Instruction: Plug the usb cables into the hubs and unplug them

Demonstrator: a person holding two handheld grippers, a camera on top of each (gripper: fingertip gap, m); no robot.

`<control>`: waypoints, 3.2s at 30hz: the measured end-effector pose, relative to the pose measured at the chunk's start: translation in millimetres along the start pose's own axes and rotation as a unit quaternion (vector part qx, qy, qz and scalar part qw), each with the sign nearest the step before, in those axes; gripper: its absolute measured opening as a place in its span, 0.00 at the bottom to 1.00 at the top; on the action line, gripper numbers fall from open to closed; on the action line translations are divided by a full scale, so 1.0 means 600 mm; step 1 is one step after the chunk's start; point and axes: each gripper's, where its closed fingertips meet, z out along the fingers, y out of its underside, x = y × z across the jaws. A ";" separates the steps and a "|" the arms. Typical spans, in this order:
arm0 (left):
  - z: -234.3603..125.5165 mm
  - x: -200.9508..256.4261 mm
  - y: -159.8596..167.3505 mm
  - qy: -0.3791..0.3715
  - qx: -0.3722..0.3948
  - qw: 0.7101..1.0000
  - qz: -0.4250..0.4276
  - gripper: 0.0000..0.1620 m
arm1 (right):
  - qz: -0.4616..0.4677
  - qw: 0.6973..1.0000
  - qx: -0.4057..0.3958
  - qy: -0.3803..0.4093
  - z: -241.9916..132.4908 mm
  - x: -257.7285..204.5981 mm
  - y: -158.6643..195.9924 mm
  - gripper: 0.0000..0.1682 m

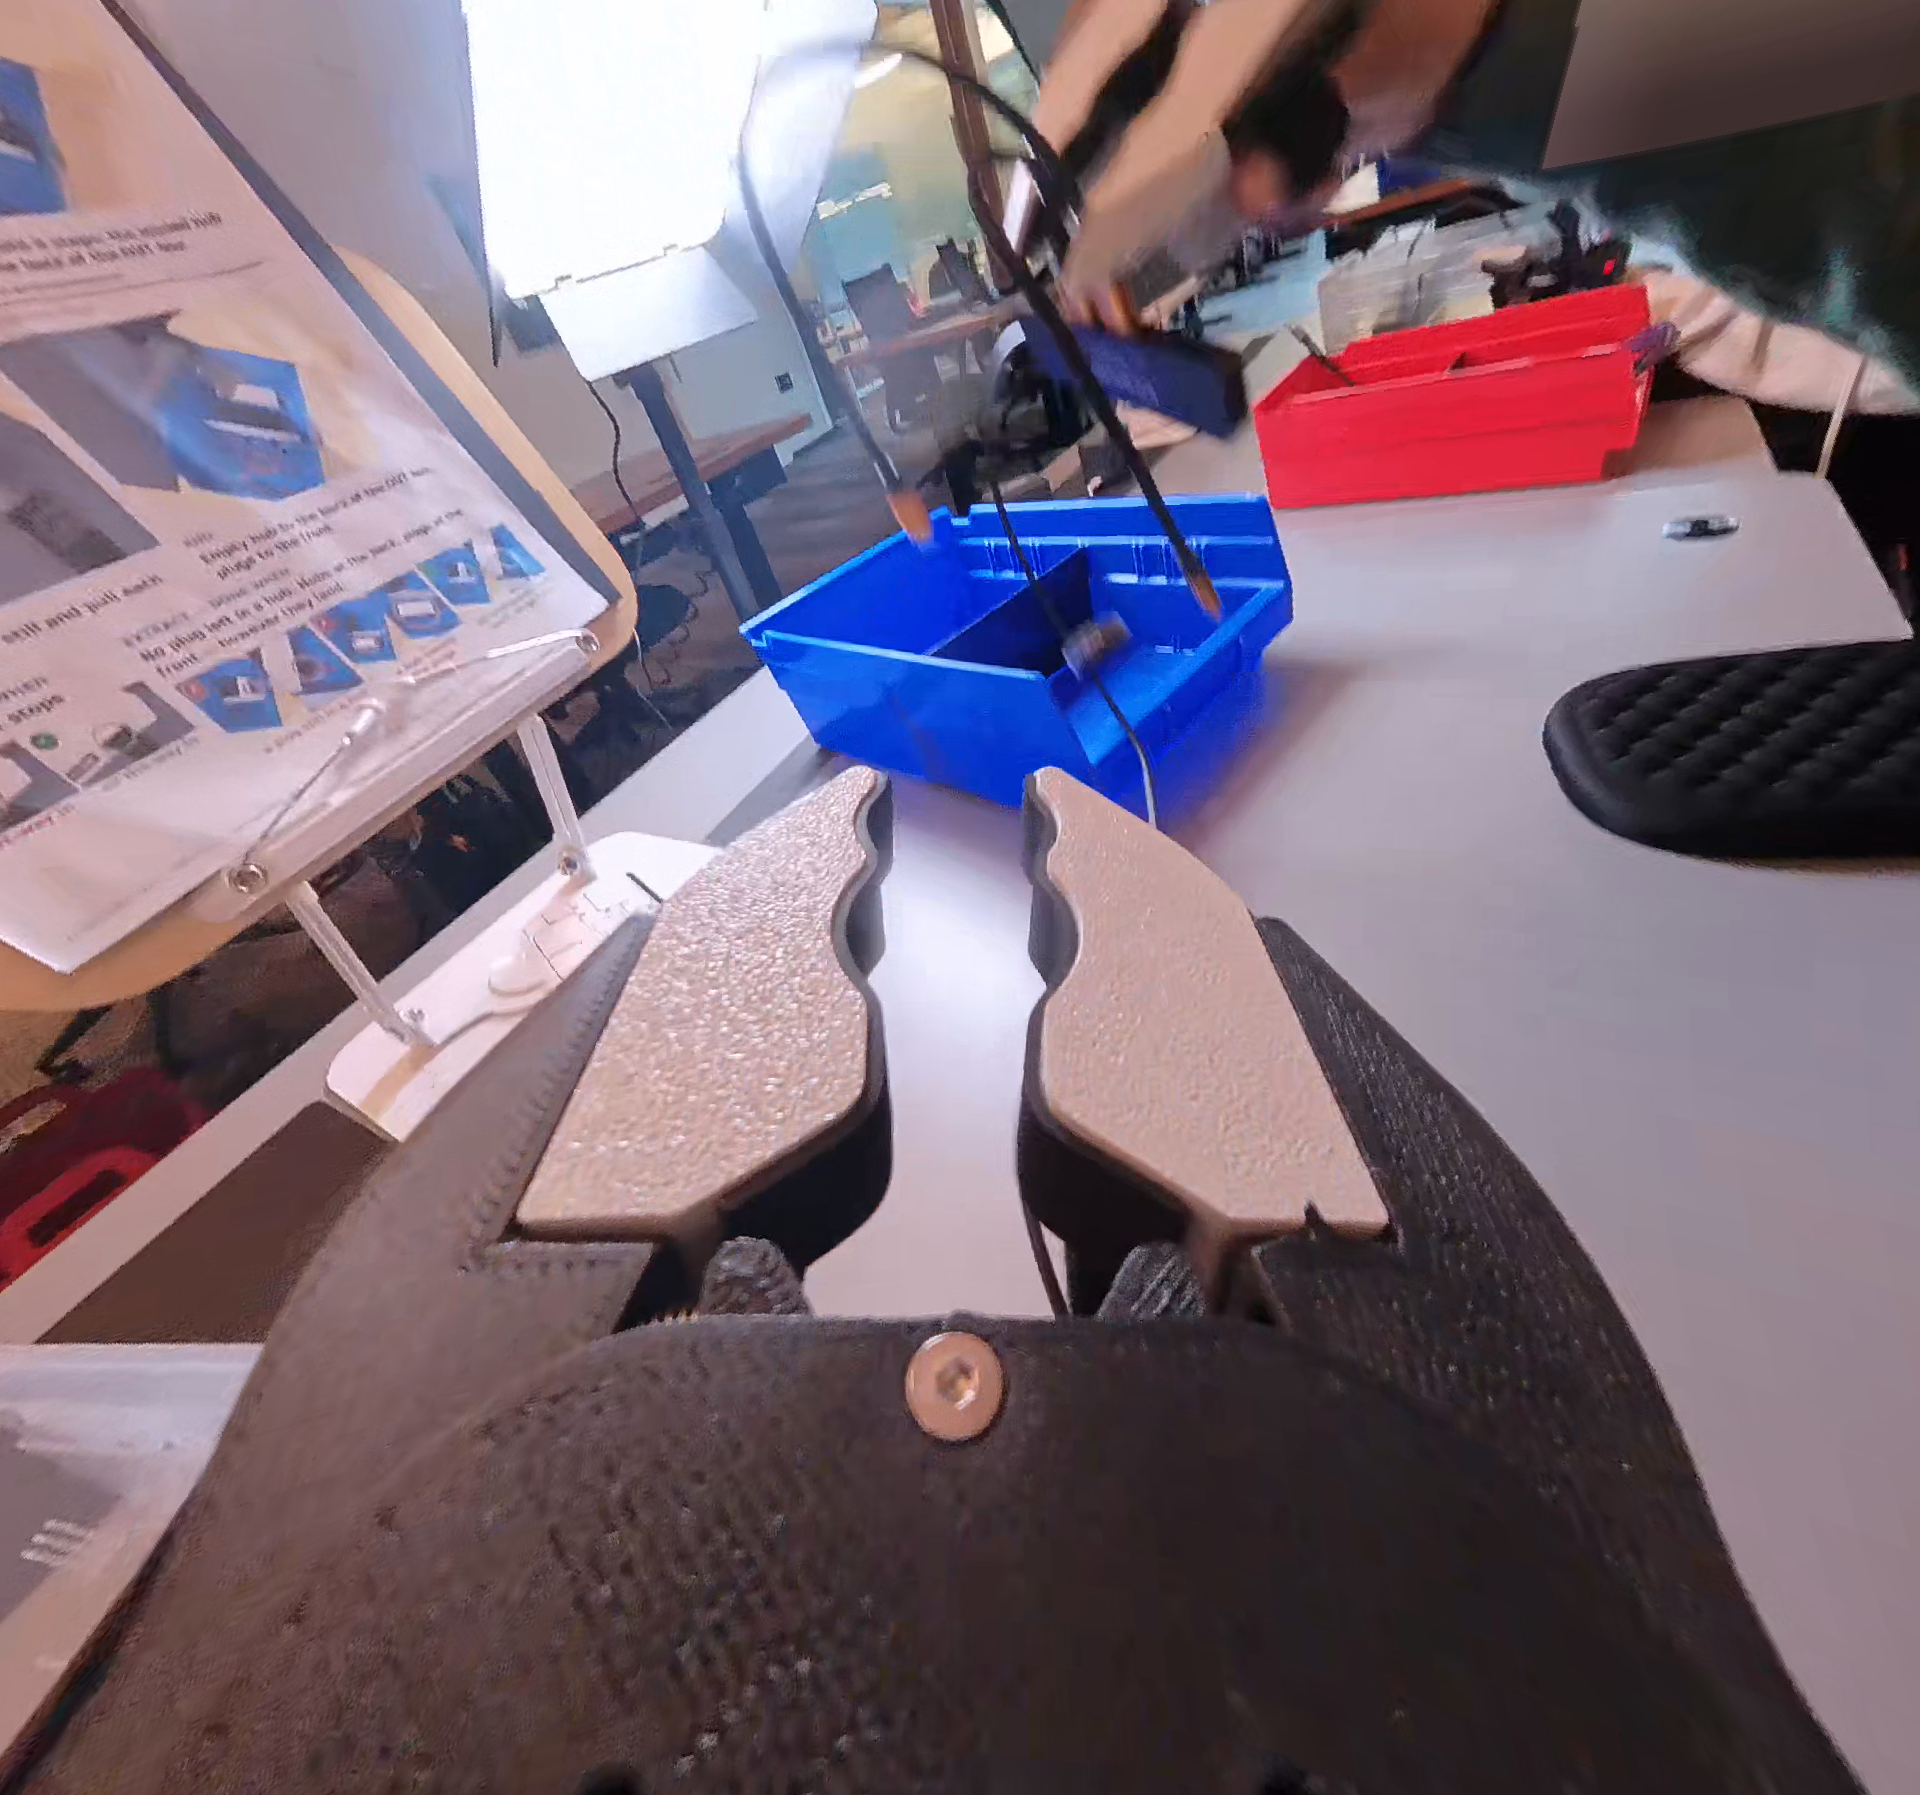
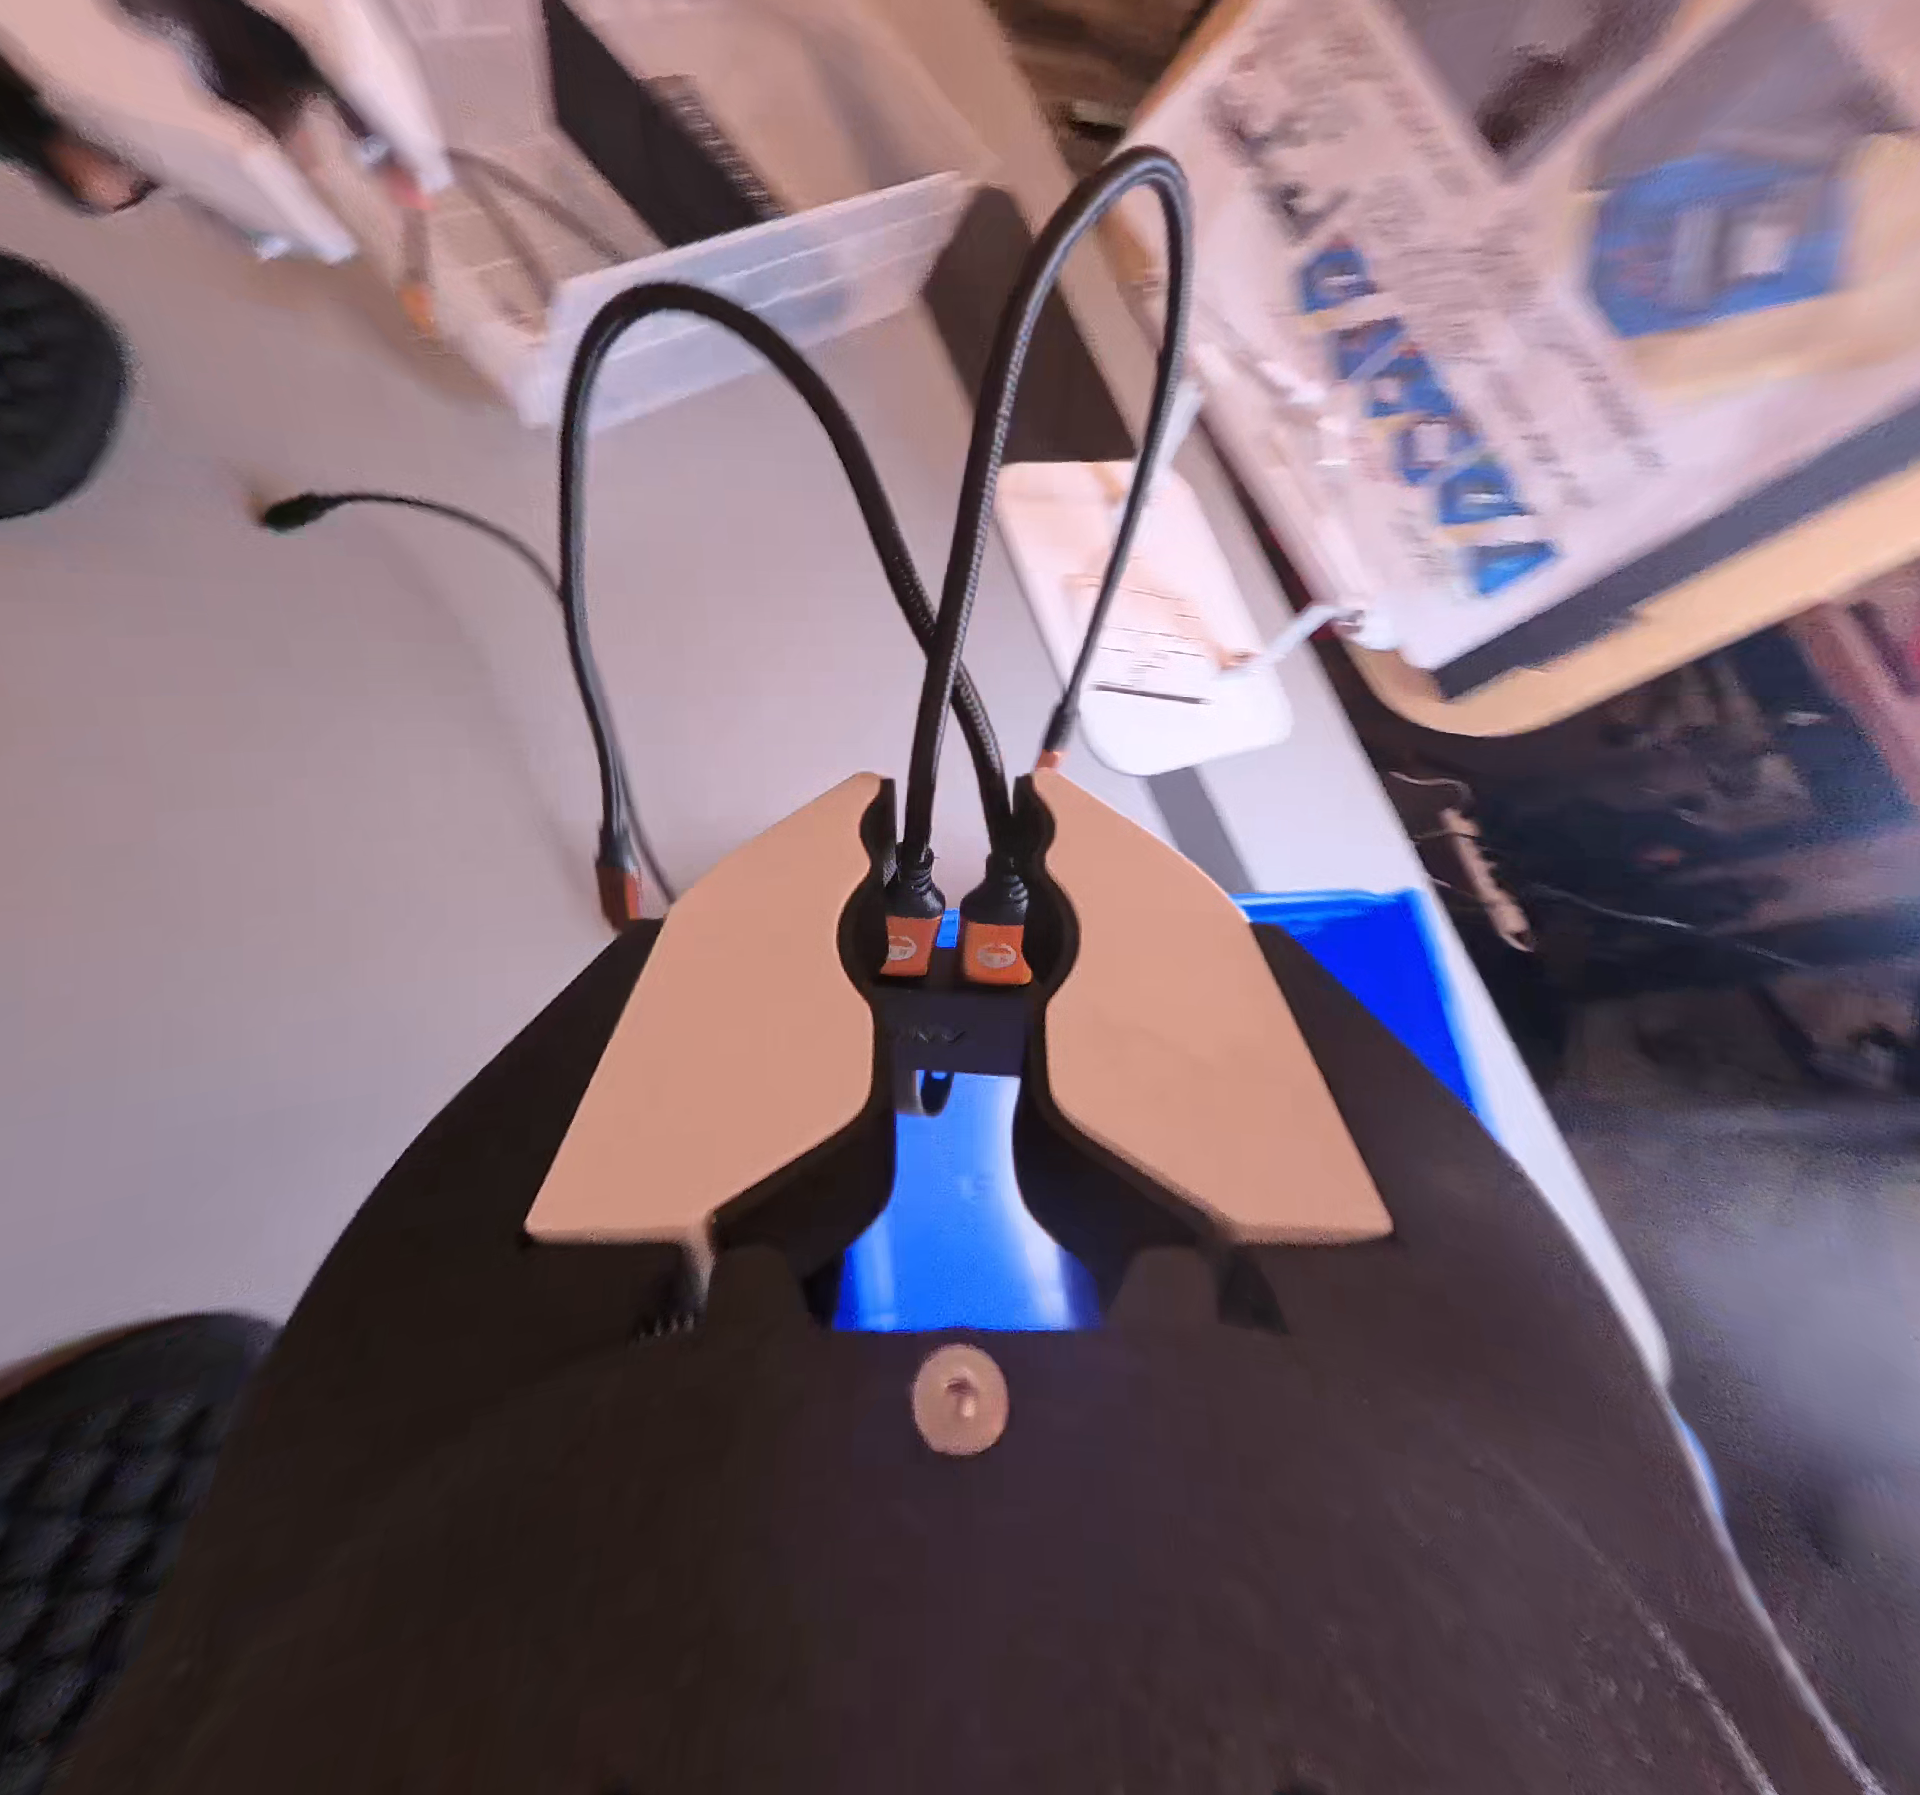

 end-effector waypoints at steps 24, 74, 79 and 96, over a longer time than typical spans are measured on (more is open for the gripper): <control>0.040 0.037 0.159 0.047 -0.145 0.988 0.021 0.09 | 0.029 0.953 -0.167 0.252 0.177 0.328 0.322 0.13; 0.041 0.054 0.226 0.092 -0.214 0.973 -0.007 0.05 | -0.280 0.676 -0.581 0.356 -0.039 0.449 0.410 0.02; 0.041 0.057 0.231 0.099 -0.218 0.971 -0.008 0.05 | -0.336 0.707 -0.546 0.300 0.003 0.419 0.405 0.02; 0.040 0.069 0.247 0.117 -0.235 0.965 -0.015 0.05 | 0.101 0.967 -0.198 -0.127 0.199 0.195 0.239 0.24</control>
